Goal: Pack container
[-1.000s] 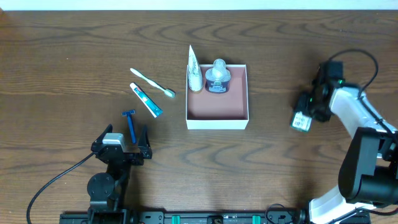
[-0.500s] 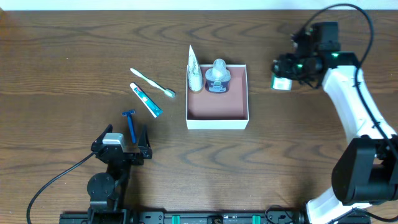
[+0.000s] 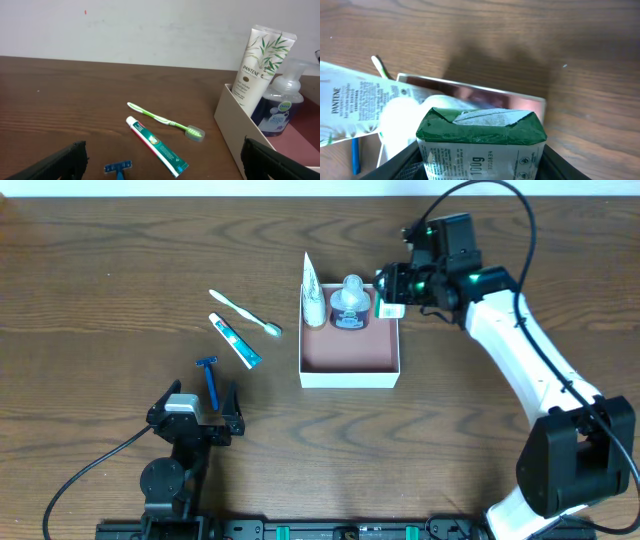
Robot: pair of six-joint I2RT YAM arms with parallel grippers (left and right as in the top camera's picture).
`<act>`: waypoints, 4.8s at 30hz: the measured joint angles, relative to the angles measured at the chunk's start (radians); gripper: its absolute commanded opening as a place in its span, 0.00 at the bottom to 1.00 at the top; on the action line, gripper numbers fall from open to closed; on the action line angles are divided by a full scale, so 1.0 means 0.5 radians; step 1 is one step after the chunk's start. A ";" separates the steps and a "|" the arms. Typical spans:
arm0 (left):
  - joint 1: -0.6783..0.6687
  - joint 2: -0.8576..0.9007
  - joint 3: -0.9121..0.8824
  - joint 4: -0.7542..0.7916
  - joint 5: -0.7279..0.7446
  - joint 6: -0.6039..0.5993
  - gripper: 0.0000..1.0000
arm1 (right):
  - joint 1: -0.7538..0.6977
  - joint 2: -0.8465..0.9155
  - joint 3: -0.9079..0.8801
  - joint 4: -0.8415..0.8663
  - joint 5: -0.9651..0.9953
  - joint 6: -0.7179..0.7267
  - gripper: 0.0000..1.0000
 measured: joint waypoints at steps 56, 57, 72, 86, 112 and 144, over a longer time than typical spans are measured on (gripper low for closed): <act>0.000 0.000 0.000 0.000 0.000 -0.001 0.98 | -0.688 -0.517 -0.002 -0.509 0.229 0.096 0.99; 0.000 0.000 0.000 0.001 0.000 0.000 0.98 | -0.733 -0.507 -0.002 -0.547 0.262 0.096 0.99; 0.000 0.000 0.000 0.003 0.001 -0.001 0.98 | -1.106 -0.439 -0.003 -0.700 0.620 0.096 0.99; 0.002 0.313 0.352 -0.362 0.009 -0.269 0.98 | -1.106 -0.437 -0.004 -0.701 0.629 0.096 0.99; 0.122 2.907 2.048 -1.646 0.174 -0.264 0.98 | -1.106 -0.435 -0.005 -0.700 0.636 0.096 0.99; 0.228 3.461 1.852 -1.022 0.092 -0.290 0.71 | -1.106 -0.435 -0.005 -0.701 0.636 0.096 0.99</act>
